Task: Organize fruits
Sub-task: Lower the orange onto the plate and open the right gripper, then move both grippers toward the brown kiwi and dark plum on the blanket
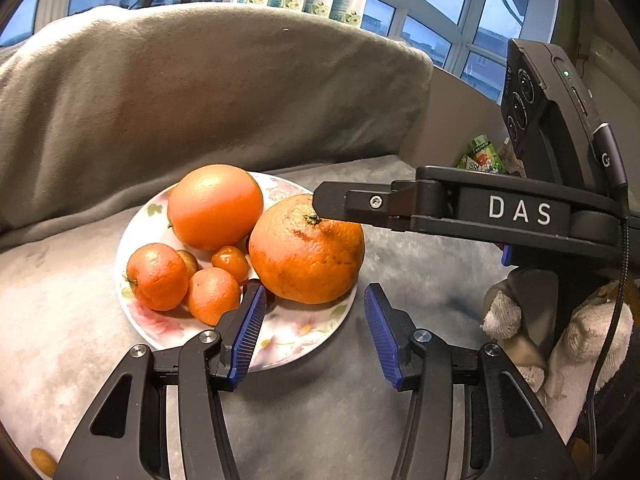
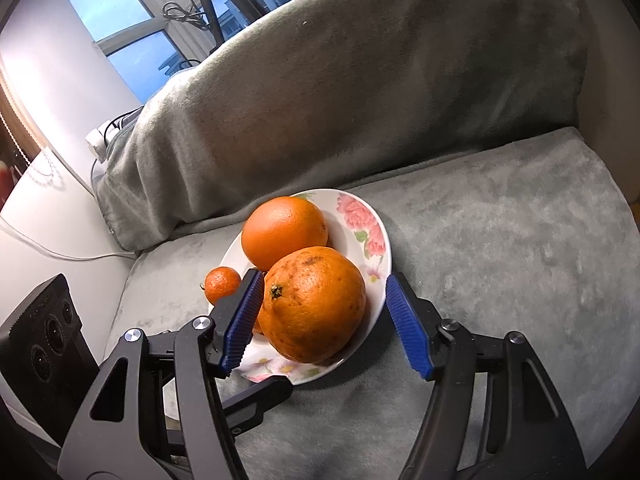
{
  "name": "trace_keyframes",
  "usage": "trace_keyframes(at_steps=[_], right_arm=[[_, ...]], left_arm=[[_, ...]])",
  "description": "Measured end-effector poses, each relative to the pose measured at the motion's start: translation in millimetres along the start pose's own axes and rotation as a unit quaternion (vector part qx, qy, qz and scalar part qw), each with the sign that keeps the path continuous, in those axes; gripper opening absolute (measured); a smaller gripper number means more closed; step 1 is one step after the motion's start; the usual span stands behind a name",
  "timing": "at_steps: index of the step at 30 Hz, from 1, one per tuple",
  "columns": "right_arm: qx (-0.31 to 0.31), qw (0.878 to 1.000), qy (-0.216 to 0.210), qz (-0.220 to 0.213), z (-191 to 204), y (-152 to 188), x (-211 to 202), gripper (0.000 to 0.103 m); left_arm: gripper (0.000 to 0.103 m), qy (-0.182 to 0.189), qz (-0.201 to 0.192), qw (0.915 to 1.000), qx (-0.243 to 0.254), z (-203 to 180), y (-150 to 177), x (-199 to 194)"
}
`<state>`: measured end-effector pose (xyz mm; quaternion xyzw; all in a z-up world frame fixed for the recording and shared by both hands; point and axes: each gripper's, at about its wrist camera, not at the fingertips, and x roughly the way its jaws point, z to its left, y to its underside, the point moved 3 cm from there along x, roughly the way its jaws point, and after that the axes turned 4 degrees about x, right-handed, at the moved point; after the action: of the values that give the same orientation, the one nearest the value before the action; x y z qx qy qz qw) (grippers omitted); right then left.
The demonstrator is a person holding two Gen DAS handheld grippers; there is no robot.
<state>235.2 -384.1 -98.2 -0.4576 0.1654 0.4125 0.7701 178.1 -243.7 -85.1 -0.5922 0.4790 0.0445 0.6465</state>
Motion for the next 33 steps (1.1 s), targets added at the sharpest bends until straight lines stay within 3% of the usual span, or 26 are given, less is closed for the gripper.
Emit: trace_keyframes(at_steps=[5, 8, 17, 19, 24, 33], right_arm=[[-0.006, 1.0, -0.001, 0.0, 4, 0, -3, 0.068], [-0.013, 1.0, 0.005, -0.006, 7, 0, -6, 0.082], [-0.017, 1.0, 0.009, -0.022, 11, 0, -19, 0.091], [-0.017, 0.999, 0.012, -0.024, 12, 0, -20, 0.092], [-0.022, 0.999, 0.019, -0.028, 16, 2, -23, 0.094], [-0.035, 0.999, 0.025, -0.03, 27, 14, -28, 0.094]], left_arm=[[0.058, 0.0, 0.001, 1.0, 0.002, 0, 2, -4], [0.061, -0.003, -0.001, 1.0, 0.001, 1, 3, -8], [0.064, -0.012, -0.006, 0.9999, 0.002, 5, 10, -21], [0.069, -0.012, -0.006, 0.9999, 0.002, 7, 14, -26], [0.069, -0.012, -0.007, 0.9999, -0.003, 12, 22, -35], [0.069, -0.043, -0.025, 0.9986, -0.02, 34, 41, -66]])
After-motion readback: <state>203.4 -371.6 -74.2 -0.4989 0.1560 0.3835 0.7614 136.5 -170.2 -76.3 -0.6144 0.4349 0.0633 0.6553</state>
